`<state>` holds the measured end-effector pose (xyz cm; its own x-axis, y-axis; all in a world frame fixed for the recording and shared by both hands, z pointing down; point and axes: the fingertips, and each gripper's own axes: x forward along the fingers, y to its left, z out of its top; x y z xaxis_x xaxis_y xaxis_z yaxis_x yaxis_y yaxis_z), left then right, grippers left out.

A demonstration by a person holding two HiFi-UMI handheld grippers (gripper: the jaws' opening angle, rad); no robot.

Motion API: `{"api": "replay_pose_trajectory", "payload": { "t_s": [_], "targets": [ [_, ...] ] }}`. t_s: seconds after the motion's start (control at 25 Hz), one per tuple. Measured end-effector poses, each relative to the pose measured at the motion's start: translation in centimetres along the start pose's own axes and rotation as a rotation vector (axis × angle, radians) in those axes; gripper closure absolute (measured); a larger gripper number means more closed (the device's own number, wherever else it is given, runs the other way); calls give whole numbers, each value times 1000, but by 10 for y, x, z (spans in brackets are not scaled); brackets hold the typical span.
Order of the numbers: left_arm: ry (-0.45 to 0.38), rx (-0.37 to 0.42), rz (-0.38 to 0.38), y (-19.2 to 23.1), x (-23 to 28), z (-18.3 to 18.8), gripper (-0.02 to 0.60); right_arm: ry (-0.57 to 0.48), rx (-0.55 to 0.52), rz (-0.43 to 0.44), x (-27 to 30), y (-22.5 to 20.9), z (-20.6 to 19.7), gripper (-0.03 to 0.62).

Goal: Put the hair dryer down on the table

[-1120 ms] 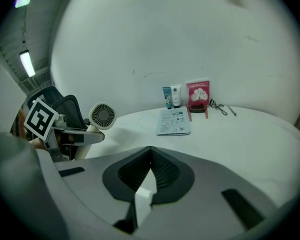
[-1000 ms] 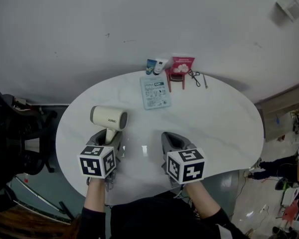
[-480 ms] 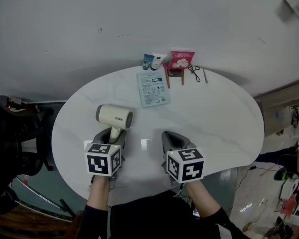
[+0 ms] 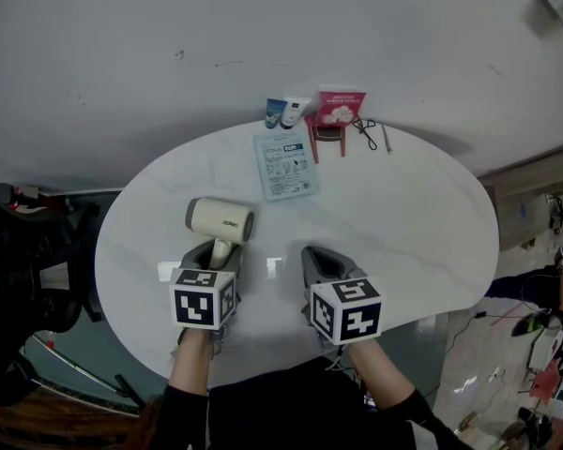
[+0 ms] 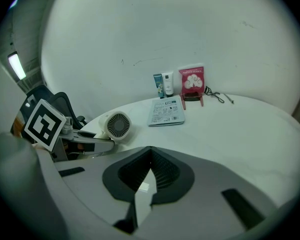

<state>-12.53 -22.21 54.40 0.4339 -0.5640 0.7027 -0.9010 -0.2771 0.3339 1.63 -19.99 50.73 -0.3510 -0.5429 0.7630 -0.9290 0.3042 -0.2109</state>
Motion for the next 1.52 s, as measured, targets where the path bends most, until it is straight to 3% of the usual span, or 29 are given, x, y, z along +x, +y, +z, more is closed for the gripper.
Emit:
{"api": "replay_pose_trajectory", "payload": {
  "t_s": [0.56,1.52],
  "targets": [
    [42,106,64,-3,11,-5,426,7,0,7,3,-1,-1,592],
    [57,210,142,-5,18,-10,426,17,-4,8,4,-1,-3,592]
  ]
}}
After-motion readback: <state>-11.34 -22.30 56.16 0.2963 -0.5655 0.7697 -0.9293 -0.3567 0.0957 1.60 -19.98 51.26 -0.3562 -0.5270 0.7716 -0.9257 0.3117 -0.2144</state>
